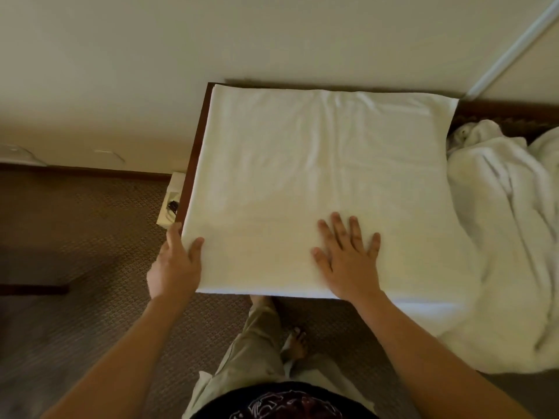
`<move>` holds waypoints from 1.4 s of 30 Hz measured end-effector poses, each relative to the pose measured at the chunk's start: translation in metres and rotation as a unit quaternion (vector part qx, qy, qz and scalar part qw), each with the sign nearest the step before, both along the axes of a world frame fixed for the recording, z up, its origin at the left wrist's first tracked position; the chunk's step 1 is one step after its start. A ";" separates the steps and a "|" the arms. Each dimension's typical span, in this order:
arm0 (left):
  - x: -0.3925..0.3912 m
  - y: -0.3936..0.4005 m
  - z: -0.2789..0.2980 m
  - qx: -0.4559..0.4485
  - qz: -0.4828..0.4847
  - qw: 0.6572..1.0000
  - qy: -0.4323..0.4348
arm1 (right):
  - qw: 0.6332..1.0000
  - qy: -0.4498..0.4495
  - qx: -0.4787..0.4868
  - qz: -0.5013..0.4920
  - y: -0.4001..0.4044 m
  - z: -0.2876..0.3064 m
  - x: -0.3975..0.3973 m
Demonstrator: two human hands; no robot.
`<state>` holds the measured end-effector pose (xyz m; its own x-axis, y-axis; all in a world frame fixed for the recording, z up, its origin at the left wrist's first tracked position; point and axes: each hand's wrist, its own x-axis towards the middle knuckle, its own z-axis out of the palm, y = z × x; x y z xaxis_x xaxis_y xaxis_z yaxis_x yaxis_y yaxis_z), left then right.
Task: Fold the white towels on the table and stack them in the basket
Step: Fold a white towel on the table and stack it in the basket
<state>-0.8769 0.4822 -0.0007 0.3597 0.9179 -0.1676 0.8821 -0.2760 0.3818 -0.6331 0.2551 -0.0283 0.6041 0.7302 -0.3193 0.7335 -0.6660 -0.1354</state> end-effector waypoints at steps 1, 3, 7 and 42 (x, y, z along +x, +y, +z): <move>-0.004 0.005 -0.003 0.013 0.002 1.000 0.004 | 1.000 0.000 -0.001 -0.016 -0.004 0.000 0.008; -0.009 0.008 -0.007 0.030 -0.002 1.000 0.000 | 0.999 0.006 -0.011 -0.047 -0.012 0.001 0.022; 0.000 -0.009 -0.008 0.091 0.074 0.993 -0.002 | 0.993 0.001 -0.011 -0.114 -0.021 0.005 0.014; 0.156 -0.126 -0.037 0.041 -0.389 0.915 0.095 | 0.549 0.406 0.344 -0.644 -0.208 0.000 0.088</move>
